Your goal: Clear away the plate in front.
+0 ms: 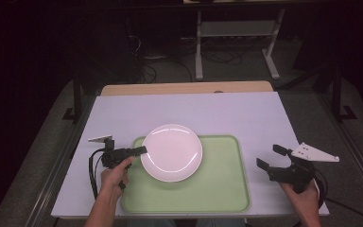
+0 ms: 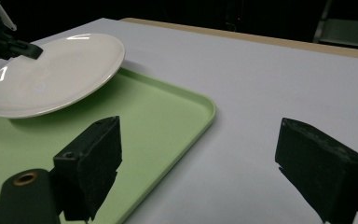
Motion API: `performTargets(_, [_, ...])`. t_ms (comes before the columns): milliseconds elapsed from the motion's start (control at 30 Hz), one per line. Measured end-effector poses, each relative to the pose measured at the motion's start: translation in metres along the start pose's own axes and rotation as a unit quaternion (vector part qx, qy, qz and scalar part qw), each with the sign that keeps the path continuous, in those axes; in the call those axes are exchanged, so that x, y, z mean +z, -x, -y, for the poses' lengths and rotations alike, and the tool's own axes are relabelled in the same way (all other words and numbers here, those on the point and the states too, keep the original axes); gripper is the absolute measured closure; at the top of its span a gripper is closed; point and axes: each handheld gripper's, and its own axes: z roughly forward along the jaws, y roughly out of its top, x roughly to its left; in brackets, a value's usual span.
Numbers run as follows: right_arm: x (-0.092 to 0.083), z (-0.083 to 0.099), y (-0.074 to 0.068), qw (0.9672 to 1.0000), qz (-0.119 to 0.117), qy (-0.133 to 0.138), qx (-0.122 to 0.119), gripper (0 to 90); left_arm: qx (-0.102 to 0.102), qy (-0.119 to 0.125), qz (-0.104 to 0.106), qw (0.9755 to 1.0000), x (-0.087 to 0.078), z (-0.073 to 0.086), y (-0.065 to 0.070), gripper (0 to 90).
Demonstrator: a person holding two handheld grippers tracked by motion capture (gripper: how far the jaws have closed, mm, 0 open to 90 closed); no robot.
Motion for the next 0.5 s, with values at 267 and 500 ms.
performTargets(267, [-0.0006, -0.0002, -0.0025, 1.0000, -0.005, 0.002, 0.001, 13.6, 0.011, -0.012, -0.001, 0.9999, -0.0022, 0.0057, 0.0022, 87.4])
performTargets(500, [0.0001, -0.0003, -0.0026, 1.0000, -0.004, 0.000, -0.002, 13.6, 0.014, -0.025, -0.006, 0.9996, 0.0005, 0.0095, 0.0027, 87.4])
